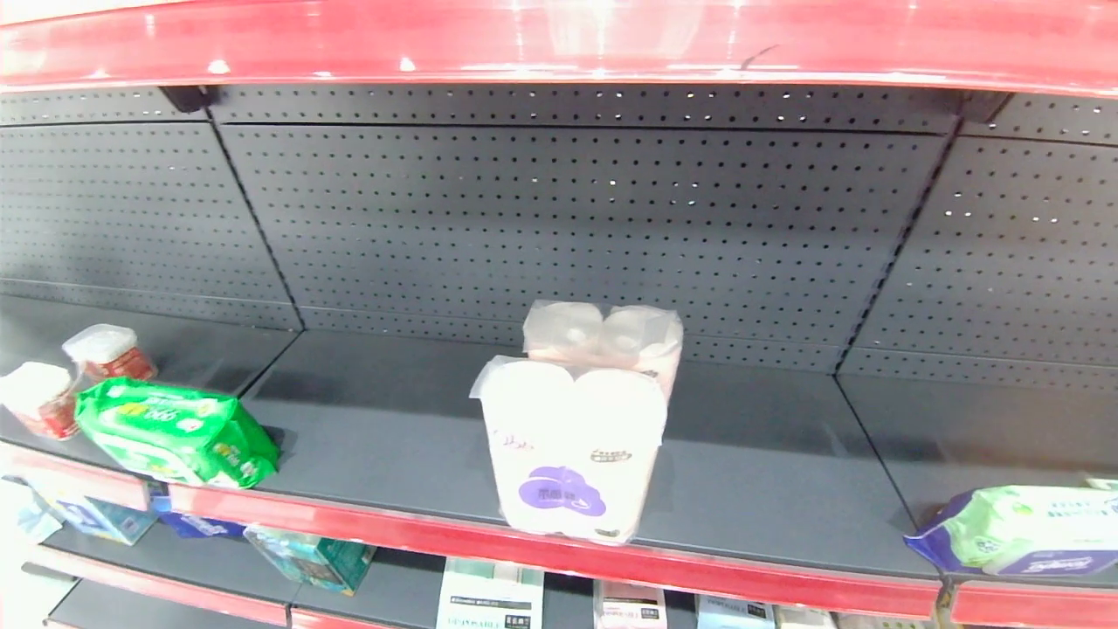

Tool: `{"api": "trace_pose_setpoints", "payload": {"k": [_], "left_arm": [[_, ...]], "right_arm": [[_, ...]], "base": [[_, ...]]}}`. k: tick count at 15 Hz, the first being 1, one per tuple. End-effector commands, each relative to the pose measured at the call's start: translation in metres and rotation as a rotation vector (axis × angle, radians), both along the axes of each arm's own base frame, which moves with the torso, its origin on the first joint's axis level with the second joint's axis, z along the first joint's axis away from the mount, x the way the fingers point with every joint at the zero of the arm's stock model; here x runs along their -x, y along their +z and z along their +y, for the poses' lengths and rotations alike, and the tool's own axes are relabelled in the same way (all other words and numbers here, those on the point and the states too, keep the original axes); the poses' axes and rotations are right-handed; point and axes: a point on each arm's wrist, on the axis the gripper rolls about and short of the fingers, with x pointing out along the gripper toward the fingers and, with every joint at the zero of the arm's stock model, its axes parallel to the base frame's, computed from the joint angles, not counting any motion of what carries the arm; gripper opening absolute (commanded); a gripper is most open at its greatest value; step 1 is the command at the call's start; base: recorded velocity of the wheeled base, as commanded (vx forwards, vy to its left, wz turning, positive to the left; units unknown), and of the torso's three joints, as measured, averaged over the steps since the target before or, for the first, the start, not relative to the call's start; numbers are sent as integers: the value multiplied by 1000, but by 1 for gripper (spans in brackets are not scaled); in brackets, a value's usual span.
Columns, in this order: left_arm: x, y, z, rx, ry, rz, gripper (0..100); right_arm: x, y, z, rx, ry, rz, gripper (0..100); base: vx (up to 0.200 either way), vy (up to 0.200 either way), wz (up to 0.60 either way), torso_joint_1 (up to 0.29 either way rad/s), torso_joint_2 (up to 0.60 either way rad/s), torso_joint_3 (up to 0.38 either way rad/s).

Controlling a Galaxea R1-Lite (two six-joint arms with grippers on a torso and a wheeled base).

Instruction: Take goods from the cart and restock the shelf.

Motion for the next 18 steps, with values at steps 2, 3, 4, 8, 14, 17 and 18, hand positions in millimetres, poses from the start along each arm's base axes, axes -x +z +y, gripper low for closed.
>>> {"api": "trace_pose_setpoints", "payload": {"k": [2, 3, 4, 8, 14, 17, 18], "left_arm": [[0, 0, 0, -1, 1, 0, 100], [0, 0, 0, 0, 1, 1, 100], [0, 0, 0, 0, 1, 0, 100], [0, 0, 0, -6, 1, 1, 100], [-33, 145, 10, 148, 182, -31, 100], [-98, 111, 27, 141, 314, 382, 100], [-114, 104, 31, 156, 283, 450, 100]], "right_arm": [[0, 0, 0, 1, 0, 1, 100], [0, 0, 0, 1, 2, 1, 100], [0, 0, 0, 1, 2, 1, 100], [0, 0, 0, 1, 2, 1, 100], [0, 0, 0, 1, 2, 1, 100], [0, 0, 0, 1, 2, 1, 100], [0, 0, 0, 1, 2, 1, 100]], "base": [[0, 0, -600, 10, 5, 0], [0, 0, -600, 7, -2, -2], [0, 0, -600, 2, 7, 2], [0, 0, 0, 0, 0, 0], [0, 0, 0, 0, 0, 0], [0, 0, 0, 0, 0, 0], [0, 0, 0, 0, 0, 0]]}}
